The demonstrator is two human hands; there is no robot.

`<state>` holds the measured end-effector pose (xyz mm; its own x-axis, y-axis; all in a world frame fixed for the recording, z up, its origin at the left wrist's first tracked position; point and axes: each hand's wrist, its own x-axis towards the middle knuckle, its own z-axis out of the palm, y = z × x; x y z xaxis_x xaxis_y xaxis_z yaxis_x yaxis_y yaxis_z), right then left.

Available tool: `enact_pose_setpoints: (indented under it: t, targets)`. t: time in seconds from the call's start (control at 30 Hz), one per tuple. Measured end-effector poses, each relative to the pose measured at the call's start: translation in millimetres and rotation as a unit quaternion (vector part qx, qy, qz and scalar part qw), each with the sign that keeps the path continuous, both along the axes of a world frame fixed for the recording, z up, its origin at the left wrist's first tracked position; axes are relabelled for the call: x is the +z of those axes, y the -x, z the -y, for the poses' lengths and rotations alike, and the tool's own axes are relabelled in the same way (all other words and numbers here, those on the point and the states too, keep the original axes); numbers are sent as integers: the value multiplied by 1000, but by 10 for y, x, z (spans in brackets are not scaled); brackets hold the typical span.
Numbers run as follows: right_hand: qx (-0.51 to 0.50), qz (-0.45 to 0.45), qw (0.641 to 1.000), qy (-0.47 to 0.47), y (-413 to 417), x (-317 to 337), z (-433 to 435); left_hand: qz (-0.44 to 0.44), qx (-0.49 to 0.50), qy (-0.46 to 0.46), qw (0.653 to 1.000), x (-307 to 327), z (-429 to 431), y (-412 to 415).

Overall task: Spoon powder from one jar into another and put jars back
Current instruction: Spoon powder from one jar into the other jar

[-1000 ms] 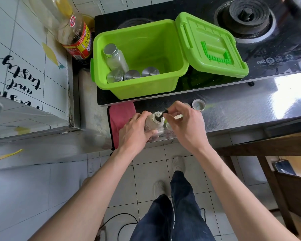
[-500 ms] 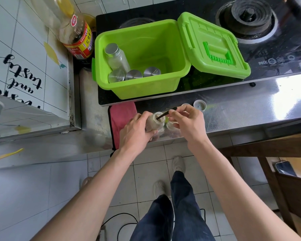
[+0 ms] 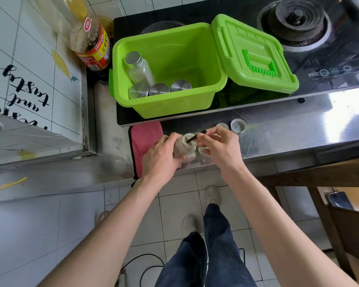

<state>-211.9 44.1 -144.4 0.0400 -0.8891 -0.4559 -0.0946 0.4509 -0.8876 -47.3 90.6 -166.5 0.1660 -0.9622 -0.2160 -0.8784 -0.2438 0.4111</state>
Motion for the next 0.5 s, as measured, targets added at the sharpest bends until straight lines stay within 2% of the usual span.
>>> enact_pose_setpoints:
  t: [0.13,0.5]
  targets:
    - [-27,45,998,-17,27,43,27,0,-3,2,1000,-7,-5,-3]
    - [-64,49,997,-21,157,79,87,-3,-3,5,1000,-22,-19,-13]
